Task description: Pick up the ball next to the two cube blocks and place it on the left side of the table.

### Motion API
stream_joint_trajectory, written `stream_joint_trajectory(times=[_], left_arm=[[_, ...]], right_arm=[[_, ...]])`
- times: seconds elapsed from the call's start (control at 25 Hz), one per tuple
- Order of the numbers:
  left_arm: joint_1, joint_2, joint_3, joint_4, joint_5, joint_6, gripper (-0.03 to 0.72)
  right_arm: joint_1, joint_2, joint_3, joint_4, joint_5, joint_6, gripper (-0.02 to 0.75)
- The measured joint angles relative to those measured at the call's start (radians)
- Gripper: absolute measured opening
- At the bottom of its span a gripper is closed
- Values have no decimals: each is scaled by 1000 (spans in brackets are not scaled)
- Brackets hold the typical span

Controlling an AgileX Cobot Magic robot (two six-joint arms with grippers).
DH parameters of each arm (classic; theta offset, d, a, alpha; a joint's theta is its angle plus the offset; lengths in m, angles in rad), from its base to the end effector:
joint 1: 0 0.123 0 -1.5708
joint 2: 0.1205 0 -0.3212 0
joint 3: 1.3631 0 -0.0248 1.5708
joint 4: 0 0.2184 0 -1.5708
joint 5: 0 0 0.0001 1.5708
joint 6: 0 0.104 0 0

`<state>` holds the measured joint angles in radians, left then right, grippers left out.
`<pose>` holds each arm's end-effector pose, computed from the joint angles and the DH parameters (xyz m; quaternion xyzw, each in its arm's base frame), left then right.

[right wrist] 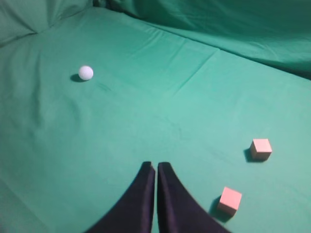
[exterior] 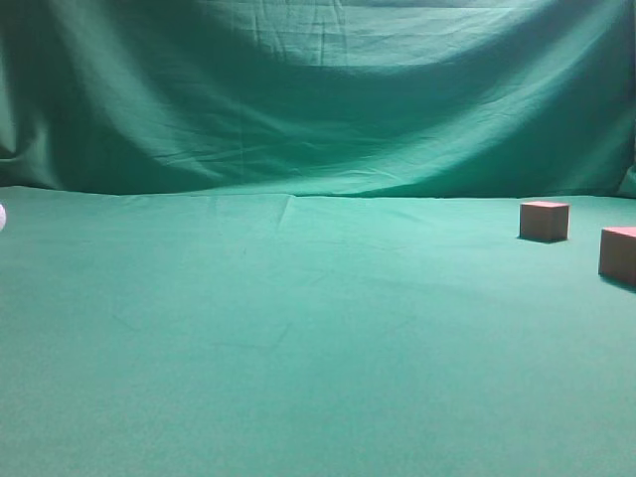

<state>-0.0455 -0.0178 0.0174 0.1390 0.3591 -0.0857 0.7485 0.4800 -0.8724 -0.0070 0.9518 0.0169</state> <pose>-0.0037 0.0053 0.1721 0.0210 0.7950 0.0191 0.6060 0.0076 0.0063 0.3799 -0.3053 0.7964 0.1917 0.4856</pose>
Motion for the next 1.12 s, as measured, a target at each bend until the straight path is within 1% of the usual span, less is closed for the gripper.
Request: stream_joint_trajectory(times=[0.2, 0.28, 0.32, 0.4, 0.56, 0.6, 0.8, 0.88, 0.96, 1.04, 1.12], left_arm=[[0, 0, 0, 0, 0, 0, 0], [0, 0, 0, 0, 0, 0, 0], [0, 0, 0, 0, 0, 0, 0], [0, 0, 0, 0, 0, 0, 0], [0, 0, 0, 0, 0, 0, 0], [0, 0, 0, 0, 0, 0, 0], [0, 0, 0, 0, 0, 0, 0], [0, 0, 0, 0, 0, 0, 0], [0, 0, 0, 0, 0, 0, 0], [0, 0, 0, 0, 0, 0, 0], [0, 0, 0, 0, 0, 0, 0]], right_arm=[[0, -22, 46, -15, 2, -6, 0], [-11, -22, 69, -42, -41, -6, 0], [-34, -26, 89, -51, -79, -6, 0], [-100, -39, 135, -65, -148, -7, 0], [-270, -96, 277, -72, -294, -8, 0], [-327, -120, 323, -72, -335, -8, 0], [-544, -227, 565, -74, -526, 0, 0], [-604, -286, 646, -57, -572, 27, 0], [-649, -348, 706, -50, -584, 39, 0], [-687, -416, 757, -50, -587, 42, 0], [-708, -465, 805, -50, -591, 42, 0]])
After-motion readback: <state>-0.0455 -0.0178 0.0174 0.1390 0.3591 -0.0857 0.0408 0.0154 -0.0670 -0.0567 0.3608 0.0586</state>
